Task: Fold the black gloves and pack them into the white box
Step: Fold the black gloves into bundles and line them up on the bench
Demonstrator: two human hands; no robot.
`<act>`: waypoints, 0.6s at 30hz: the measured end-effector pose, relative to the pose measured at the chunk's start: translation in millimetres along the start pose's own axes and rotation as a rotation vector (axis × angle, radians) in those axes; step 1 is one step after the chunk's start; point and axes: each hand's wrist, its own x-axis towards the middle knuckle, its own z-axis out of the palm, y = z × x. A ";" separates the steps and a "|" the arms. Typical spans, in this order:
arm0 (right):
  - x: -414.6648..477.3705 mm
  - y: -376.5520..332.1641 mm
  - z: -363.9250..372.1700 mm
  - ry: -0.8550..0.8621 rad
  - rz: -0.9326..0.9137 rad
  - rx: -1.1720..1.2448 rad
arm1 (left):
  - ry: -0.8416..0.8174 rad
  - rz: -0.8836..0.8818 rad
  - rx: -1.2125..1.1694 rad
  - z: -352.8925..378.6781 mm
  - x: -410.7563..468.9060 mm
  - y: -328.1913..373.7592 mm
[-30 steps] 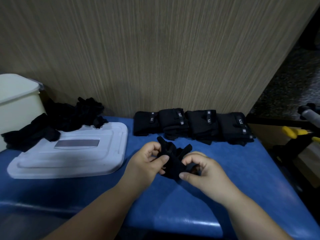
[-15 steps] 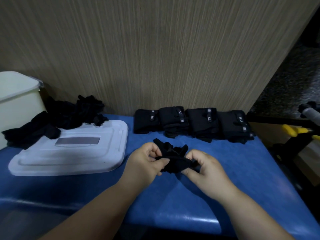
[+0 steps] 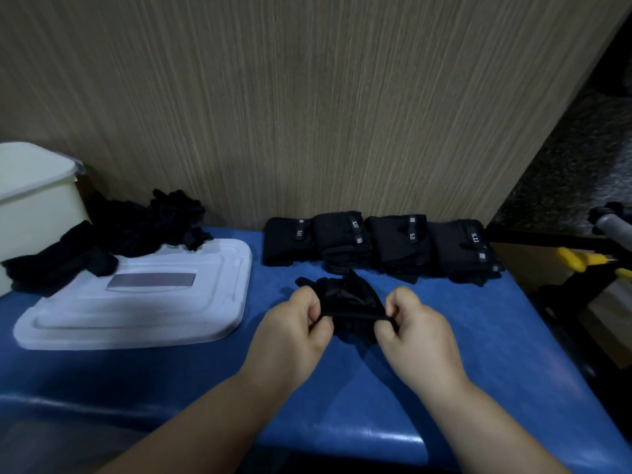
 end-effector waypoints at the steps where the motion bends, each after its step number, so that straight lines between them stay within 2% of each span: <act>1: -0.6 -0.9 -0.7 -0.002 0.003 -0.031 | -0.009 0.000 0.010 -0.1 0.4 -0.7; 5: -0.2 -1.3 -3.2 -0.089 0.036 -0.003 | -0.091 -0.121 -0.061 -5.1 2.1 3.1; 8: -0.8 -3.3 -3.8 -0.171 0.010 0.112 | -0.163 -0.335 -0.334 -10.3 3.8 12.3; 12: -2.7 -8.4 -4.5 -0.194 -0.041 0.240 | -0.225 -0.592 -0.654 -14.6 9.6 17.7; 15: -4.9 -7.2 -4.8 -0.205 -0.097 0.226 | -0.281 -0.610 -0.731 -20.3 9.0 18.5; 18: -7.3 -5.8 -4.2 -0.284 -0.159 0.175 | -0.223 -0.623 -0.781 -16.9 8.3 14.4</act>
